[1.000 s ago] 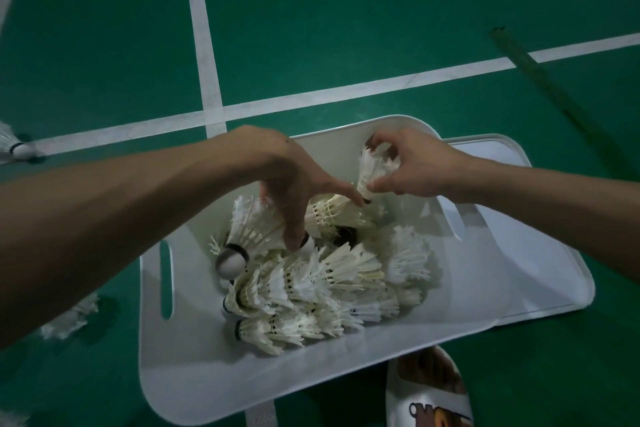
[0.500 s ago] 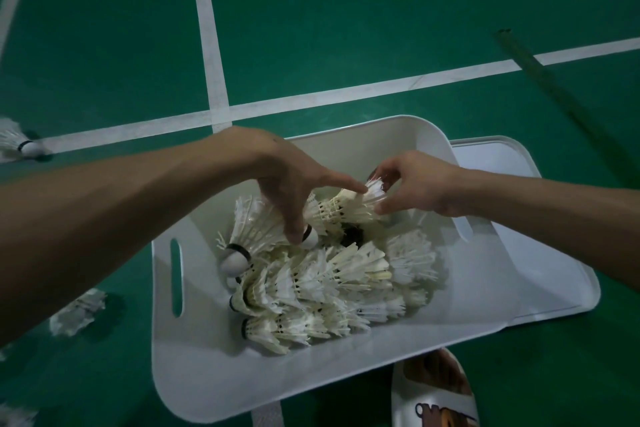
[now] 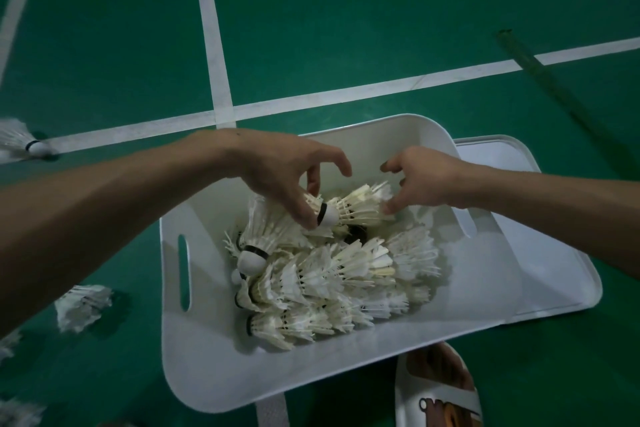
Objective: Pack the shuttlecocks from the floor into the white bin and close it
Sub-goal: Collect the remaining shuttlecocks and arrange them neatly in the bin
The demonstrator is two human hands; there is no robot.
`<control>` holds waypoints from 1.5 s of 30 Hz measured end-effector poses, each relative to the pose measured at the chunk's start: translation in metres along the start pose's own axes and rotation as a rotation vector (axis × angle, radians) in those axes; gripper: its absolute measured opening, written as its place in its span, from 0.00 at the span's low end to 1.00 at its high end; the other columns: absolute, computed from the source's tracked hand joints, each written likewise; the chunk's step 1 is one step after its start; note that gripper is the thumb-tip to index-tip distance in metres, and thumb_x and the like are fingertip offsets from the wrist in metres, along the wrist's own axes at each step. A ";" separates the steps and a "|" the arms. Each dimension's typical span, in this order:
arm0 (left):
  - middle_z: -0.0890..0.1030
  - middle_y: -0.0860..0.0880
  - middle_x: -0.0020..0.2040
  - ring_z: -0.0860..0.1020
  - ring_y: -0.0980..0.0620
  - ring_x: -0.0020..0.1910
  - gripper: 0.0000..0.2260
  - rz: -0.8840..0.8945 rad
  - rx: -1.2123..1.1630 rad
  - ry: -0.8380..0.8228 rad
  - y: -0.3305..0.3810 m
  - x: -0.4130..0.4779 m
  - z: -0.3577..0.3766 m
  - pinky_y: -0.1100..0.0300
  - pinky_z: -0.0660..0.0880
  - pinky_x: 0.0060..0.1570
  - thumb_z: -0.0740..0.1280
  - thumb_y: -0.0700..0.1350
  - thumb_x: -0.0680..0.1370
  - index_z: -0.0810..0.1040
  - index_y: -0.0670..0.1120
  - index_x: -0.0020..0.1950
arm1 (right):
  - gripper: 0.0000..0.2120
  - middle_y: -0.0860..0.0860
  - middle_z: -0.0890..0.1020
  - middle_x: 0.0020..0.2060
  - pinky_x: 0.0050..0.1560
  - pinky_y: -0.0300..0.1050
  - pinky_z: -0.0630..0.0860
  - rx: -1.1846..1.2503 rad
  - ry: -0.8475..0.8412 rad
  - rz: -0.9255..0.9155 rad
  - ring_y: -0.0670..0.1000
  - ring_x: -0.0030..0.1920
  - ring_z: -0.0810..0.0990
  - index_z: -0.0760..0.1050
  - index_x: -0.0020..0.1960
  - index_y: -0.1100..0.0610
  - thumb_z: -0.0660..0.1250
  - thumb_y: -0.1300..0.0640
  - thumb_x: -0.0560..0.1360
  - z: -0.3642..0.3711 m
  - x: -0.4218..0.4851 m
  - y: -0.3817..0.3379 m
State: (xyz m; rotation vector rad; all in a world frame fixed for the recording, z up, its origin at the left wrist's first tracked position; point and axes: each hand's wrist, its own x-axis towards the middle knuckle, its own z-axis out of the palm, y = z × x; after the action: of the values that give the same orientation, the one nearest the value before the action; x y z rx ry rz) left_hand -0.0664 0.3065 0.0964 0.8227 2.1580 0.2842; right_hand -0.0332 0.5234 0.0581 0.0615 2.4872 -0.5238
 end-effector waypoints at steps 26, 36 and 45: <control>0.75 0.53 0.61 0.72 0.57 0.55 0.29 -0.008 -0.099 0.403 0.028 0.005 0.030 0.65 0.67 0.49 0.78 0.50 0.65 0.71 0.51 0.63 | 0.20 0.61 0.83 0.43 0.37 0.41 0.80 0.721 -0.071 -0.160 0.53 0.36 0.83 0.73 0.58 0.59 0.74 0.67 0.69 -0.001 -0.044 -0.016; 0.75 0.53 0.62 0.78 0.59 0.51 0.31 -0.022 -0.291 0.408 0.019 0.001 0.029 0.69 0.73 0.43 0.77 0.47 0.66 0.68 0.52 0.66 | 0.03 0.56 0.79 0.37 0.43 0.46 0.78 0.967 0.041 -0.033 0.54 0.42 0.78 0.78 0.45 0.64 0.67 0.68 0.73 -0.005 -0.031 -0.002; 0.77 0.56 0.45 0.76 0.63 0.42 0.24 0.006 -0.203 0.401 0.016 -0.003 0.041 0.69 0.71 0.42 0.73 0.49 0.72 0.69 0.53 0.66 | 0.10 0.57 0.83 0.43 0.48 0.49 0.79 0.931 0.103 -0.044 0.53 0.43 0.80 0.80 0.52 0.64 0.70 0.63 0.73 -0.002 -0.025 -0.005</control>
State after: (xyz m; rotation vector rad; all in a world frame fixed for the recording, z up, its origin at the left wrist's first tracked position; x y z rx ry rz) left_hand -0.0272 0.3140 0.0784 0.6995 2.4418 0.7107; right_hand -0.0147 0.5216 0.0755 0.3987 2.1236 -1.6748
